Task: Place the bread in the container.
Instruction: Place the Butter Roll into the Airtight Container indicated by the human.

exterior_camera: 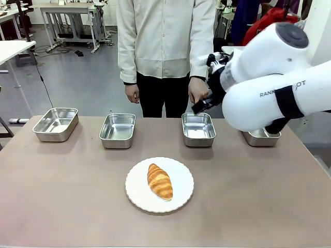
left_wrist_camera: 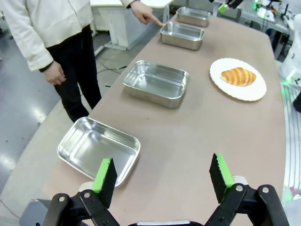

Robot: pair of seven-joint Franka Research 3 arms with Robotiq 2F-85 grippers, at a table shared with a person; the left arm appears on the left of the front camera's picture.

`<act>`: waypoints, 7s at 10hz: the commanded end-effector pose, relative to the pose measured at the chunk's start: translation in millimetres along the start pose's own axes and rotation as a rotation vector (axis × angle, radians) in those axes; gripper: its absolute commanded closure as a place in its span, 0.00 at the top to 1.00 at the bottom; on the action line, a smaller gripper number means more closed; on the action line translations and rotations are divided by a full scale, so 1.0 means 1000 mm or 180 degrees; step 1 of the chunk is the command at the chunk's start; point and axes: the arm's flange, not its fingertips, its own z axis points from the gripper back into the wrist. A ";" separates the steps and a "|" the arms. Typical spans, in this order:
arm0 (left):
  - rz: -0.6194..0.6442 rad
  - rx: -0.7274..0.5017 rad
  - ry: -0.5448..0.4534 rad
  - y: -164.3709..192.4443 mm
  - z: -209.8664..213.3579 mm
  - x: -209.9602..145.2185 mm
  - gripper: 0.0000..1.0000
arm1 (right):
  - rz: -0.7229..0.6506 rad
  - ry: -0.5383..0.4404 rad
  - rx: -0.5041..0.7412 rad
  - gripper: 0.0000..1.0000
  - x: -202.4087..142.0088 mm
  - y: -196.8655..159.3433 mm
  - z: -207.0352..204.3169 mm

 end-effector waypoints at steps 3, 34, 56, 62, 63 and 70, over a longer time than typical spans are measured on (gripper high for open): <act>-0.0045 0.0000 -0.0010 -0.001 0.000 0.001 1.00 | -0.0262 0.0413 -0.0090 1.00 0.032 0.091 -0.036; -0.0045 0.0000 -0.0010 -0.001 0.000 0.001 1.00 | -0.0430 0.1654 0.0192 0.60 -0.090 0.182 -0.137; -0.0045 0.0000 -0.0010 -0.001 0.000 0.001 1.00 | -0.0789 0.1278 -0.0018 0.60 0.023 0.095 -0.048; -0.0045 0.0000 -0.0010 -0.001 0.000 0.001 1.00 | -0.1033 0.1247 -0.0228 0.60 0.072 -0.034 -0.082; -0.0045 0.0000 -0.0010 -0.001 0.000 0.001 1.00 | -0.1111 0.1264 -0.0225 0.60 0.071 -0.049 -0.096; -0.0045 0.0000 -0.0010 -0.001 0.000 0.001 1.00 | -0.1076 0.1124 -0.0224 0.60 0.051 -0.076 -0.155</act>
